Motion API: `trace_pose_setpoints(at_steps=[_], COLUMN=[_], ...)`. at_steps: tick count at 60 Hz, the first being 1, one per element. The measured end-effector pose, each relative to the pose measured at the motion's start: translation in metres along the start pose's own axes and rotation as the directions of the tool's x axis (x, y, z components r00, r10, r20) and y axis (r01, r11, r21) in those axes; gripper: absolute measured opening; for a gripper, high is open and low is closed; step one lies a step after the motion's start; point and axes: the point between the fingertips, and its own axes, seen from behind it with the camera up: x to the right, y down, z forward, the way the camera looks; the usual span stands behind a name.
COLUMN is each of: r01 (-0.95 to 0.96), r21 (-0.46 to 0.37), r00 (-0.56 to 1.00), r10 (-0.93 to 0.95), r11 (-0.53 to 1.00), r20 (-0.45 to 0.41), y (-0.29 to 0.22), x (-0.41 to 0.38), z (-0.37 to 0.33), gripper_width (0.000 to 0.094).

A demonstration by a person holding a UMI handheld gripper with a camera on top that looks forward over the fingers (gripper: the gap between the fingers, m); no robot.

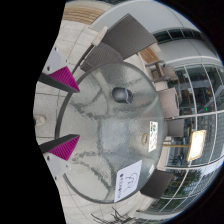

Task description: Arrange mouse

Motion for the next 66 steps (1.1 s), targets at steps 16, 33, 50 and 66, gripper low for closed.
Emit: trace_pose_setpoints(at_steps=[16, 33, 50, 66], r01=[0.021, 0.073, 0.037, 0.081], r21=[0.048, 0.014, 0.020, -0.002], r00=[0.999, 0.997, 0.999, 0.994], r10=[-0.023, -0.073, -0.037, -0.080], r11=[0.999, 0.997, 0.999, 0.997], r20=[0.022, 0.001, -0.027, 0.069], y=[-0.098, -0.145, -0.143, -0.165], x=[-0.066, -0.080, -0.071, -0.070], z=[0.096, 0.172, 0.187, 0.166], gripper_width=[0.0854, 0.0745, 0.0375, 0.0291])
